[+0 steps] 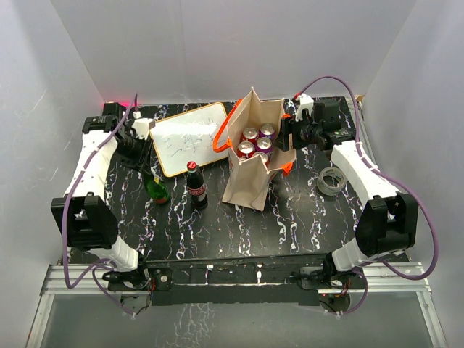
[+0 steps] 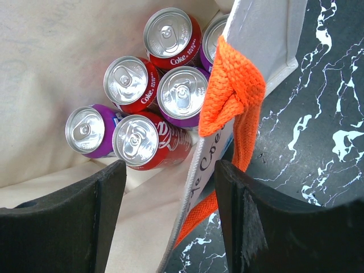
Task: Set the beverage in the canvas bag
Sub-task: Pick up the drink from the center of the board.
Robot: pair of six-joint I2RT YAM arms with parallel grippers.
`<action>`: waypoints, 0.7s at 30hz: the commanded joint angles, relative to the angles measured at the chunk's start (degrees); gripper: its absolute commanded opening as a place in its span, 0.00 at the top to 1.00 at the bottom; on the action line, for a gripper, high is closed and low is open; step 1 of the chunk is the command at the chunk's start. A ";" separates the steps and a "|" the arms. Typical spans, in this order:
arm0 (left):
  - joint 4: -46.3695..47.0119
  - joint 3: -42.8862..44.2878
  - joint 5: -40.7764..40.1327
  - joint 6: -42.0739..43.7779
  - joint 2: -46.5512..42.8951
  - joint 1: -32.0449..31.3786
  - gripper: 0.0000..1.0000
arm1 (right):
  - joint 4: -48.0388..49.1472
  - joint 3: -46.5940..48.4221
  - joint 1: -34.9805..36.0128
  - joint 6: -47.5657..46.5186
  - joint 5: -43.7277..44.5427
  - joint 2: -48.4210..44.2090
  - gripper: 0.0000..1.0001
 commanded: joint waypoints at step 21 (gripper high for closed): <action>11.02 43.18 6.90 -5.96 6.62 -10.02 1.00 | -5.93 10.15 0.80 -4.55 1.30 2.86 0.34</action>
